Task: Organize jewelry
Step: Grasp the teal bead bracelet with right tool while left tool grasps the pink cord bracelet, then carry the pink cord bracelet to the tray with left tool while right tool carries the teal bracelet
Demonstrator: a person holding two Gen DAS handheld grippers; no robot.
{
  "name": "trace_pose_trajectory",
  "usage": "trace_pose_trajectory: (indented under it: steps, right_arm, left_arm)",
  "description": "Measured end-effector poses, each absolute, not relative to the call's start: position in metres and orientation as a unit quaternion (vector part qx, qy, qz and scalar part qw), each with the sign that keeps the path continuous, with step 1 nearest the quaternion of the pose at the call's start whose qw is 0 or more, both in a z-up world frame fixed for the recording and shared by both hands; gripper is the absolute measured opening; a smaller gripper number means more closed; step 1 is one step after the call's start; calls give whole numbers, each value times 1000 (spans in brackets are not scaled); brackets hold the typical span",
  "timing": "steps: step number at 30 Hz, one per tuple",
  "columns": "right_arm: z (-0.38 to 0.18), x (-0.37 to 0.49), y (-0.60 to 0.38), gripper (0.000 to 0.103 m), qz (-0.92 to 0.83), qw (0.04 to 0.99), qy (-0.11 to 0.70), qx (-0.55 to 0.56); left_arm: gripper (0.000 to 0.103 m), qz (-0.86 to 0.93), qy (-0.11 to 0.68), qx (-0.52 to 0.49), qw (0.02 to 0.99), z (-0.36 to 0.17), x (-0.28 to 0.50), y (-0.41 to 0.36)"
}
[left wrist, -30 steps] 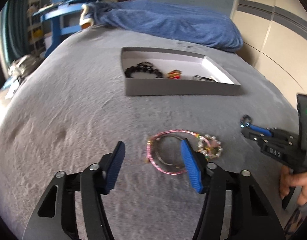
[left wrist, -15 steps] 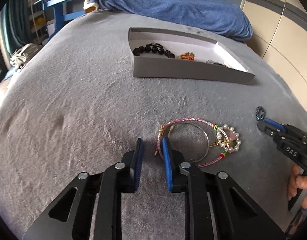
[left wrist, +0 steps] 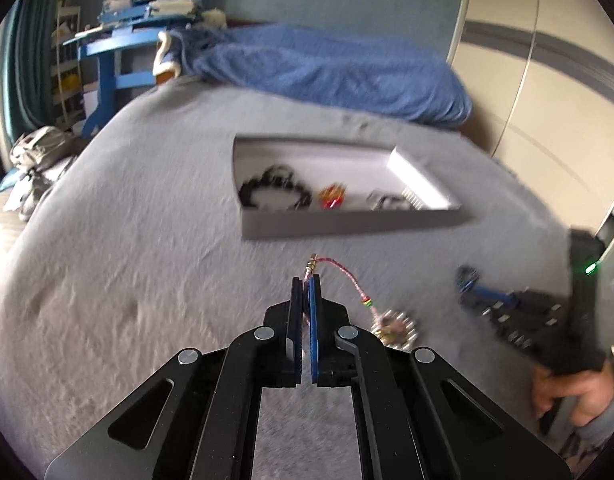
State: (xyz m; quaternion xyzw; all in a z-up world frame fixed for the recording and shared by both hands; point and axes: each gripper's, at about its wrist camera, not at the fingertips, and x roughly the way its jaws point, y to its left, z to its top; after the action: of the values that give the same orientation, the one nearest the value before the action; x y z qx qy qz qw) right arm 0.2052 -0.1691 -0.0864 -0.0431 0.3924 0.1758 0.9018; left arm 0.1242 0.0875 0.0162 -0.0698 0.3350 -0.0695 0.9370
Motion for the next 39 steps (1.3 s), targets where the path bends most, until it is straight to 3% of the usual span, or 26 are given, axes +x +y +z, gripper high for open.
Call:
trace_pose_trajectory:
  steps: [14,39]
  right_arm:
    - [-87,204,-168,15,176,902,391,-45]
    - [-54,190,-191,14,196,919,342,-4]
  left_arm:
    - [3,-125,271,-121,947,51,115,90]
    - [3,-150,260,-94,949,85,122,71]
